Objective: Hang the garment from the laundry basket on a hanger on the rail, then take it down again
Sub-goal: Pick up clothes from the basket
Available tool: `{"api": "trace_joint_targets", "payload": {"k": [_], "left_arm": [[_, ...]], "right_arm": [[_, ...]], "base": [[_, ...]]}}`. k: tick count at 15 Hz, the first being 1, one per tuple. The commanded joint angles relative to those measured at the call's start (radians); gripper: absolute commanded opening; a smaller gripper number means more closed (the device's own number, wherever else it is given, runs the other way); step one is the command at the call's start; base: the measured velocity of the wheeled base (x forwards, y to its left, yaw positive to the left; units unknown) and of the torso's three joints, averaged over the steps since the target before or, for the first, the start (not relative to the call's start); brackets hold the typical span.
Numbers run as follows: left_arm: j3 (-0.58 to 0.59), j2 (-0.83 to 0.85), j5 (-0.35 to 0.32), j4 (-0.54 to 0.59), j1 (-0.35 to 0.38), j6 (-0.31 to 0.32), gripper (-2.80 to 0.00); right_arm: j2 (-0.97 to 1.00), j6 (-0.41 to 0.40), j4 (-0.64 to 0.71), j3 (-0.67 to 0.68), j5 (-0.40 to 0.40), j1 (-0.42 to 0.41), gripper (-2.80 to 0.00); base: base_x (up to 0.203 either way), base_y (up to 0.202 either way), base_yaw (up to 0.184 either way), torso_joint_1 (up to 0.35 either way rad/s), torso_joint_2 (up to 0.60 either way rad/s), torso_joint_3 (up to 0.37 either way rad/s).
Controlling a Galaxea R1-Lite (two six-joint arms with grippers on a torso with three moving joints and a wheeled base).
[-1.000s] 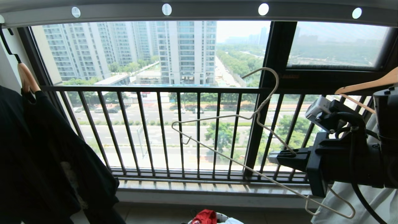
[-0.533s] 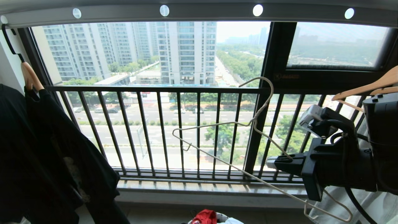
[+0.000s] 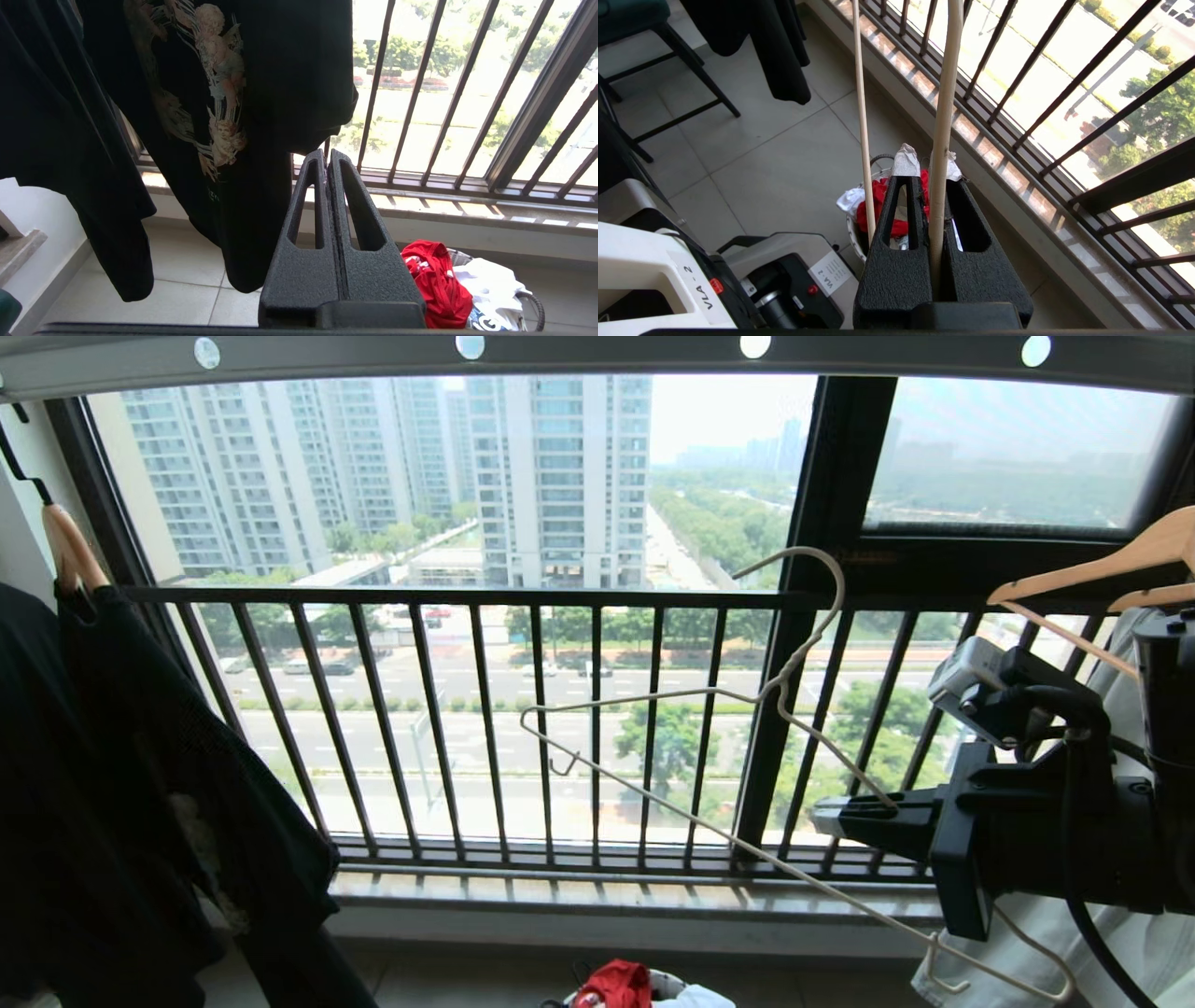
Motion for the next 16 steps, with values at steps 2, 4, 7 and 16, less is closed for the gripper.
{"api": "trace_joint_targets", "payload": {"k": [2, 4, 7, 16], "left_arm": [[0.0, 0.0, 0.001, 0.001, 0.0, -0.001, -2.8], [0.0, 0.0, 0.001, 0.001, 0.0, -0.001, -2.8], [0.0, 0.0, 0.001, 0.001, 0.0, -0.001, -2.8], [0.0, 0.0, 0.001, 0.001, 0.0, -0.001, -2.8]], "right_arm": [[-0.024, -0.003, -0.001, 0.011, 0.003, 0.0, -2.8], [-0.043, -0.007, -0.001, 0.018, 0.004, 0.002, -2.8], [-0.064, -0.018, -0.001, 0.028, 0.014, 0.002, -2.8], [-0.075, -0.02, -0.001, 0.034, 0.028, 0.002, -2.8]], "base": [[0.0, 0.0, 0.0, -0.146, 0.31, 0.173], [0.0, 0.0, 0.0, -0.147, 0.33, 0.18], [0.0, 0.0, 0.0, -0.146, 0.32, 0.18], [0.0, 0.0, 0.0, -0.172, 0.39, 0.216]]}}
